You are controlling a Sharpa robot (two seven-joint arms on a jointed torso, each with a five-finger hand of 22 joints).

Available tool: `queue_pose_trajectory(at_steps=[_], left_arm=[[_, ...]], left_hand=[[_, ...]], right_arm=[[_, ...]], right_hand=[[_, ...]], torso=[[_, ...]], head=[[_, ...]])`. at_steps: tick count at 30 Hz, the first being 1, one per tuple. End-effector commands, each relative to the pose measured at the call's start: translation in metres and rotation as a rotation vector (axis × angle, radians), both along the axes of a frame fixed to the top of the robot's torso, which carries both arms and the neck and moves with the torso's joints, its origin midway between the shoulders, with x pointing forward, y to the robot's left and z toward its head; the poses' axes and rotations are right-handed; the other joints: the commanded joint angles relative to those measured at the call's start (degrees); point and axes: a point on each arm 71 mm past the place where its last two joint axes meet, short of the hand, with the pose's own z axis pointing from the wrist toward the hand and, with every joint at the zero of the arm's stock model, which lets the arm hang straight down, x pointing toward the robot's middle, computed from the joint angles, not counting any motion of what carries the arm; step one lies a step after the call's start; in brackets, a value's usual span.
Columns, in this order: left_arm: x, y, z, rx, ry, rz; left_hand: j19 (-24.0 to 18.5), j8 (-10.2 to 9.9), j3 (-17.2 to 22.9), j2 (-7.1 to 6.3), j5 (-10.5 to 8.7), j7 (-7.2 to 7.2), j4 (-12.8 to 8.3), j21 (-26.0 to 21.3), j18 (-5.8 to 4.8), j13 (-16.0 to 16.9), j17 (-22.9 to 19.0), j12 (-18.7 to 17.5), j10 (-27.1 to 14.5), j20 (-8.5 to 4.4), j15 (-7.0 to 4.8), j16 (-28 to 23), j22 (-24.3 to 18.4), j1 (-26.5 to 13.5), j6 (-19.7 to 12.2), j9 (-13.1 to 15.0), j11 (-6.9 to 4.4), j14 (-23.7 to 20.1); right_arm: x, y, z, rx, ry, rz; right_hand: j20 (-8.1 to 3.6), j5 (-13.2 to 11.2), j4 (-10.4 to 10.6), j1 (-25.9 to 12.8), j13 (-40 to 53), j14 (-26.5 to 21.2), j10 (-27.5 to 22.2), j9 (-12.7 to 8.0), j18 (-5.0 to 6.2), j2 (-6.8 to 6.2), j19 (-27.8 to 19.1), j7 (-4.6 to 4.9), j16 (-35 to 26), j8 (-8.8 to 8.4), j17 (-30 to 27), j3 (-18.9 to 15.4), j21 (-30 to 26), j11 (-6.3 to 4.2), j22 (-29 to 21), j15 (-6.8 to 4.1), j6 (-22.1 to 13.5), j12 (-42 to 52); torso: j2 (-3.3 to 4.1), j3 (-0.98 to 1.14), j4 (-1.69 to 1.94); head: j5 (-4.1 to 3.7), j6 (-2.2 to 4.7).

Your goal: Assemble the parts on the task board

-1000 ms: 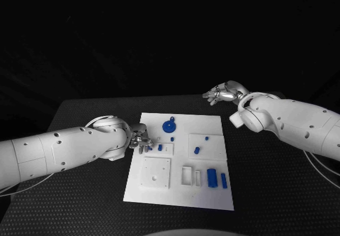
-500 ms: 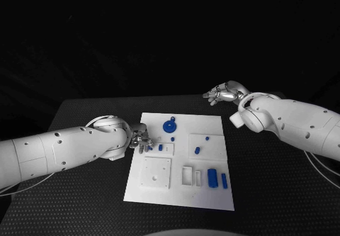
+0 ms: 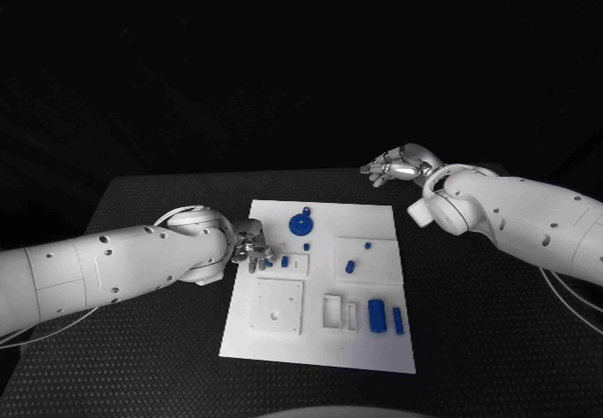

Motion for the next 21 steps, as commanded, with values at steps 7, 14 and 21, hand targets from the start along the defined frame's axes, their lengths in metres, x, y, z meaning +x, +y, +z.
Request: queue_pose_trajectory(at_steps=[7, 14, 21], left_arm=[[-0.0008, -0.0046, 0.0001, 0.021, -0.044, -0.042], [0.0001, -0.0025, 0.0009, 0.043, -0.066, -0.049], [-0.0008, -0.0031, 0.0002, 0.045, -0.056, -0.06]], left_hand=[[0.13, -0.26, 4.37, 0.12, -0.1, -0.28, -3.85, 0.09, 0.83, 0.06, -0.1, -0.26, 1.31, -6.65, -3.03, -0.14, 0.58, 0.86, 0.16, 0.1, -1.09, 2.68], [0.15, -0.29, 4.39, 0.08, -0.11, -0.28, -3.85, 0.08, 0.84, 0.07, -0.14, -0.27, 1.31, -6.66, -3.03, -0.15, 0.57, 0.9, 0.17, 0.12, -1.09, 2.69], [0.18, -0.31, 4.41, 0.04, -0.11, -0.28, -3.83, 0.08, 0.86, 0.08, -0.18, -0.29, 1.33, -6.67, -3.03, -0.17, 0.56, 0.94, 0.19, 0.15, -1.09, 2.72]], right_arm=[[-0.0005, 0.0013, -0.0005, 0.001, 0.004, 0.015], [-0.0005, 0.0011, -0.0005, 0.0, 0.005, 0.015], [-0.0005, 0.0016, -0.0007, 0.001, 0.005, 0.016]], right_hand=[[0.37, 0.32, -0.26, -0.02, -0.07, -0.56, -0.33, -0.1, 0.23, 0.24, -0.01, 0.84, -0.33, 0.22, 0.07, -0.17, -0.27, -0.11, 0.08, 0.03, -0.38, 0.23], [0.37, 0.32, -0.27, -0.02, -0.07, -0.56, -0.33, -0.1, 0.24, 0.24, -0.01, 0.83, -0.34, 0.23, 0.06, -0.17, -0.3, -0.11, 0.09, 0.03, -0.38, 0.24], [0.38, 0.32, -0.27, -0.02, -0.08, -0.56, -0.33, -0.11, 0.25, 0.25, 0.0, 0.83, -0.34, 0.24, 0.07, -0.17, -0.32, -0.11, 0.12, 0.03, -0.38, 0.25]], torso=[[0.02, -0.01, -0.02], [0.02, -0.03, 0.02], [0.01, -0.04, 0.02]], head=[[-0.04, 0.08], [-0.08, 0.12], [-0.09, 0.04]])
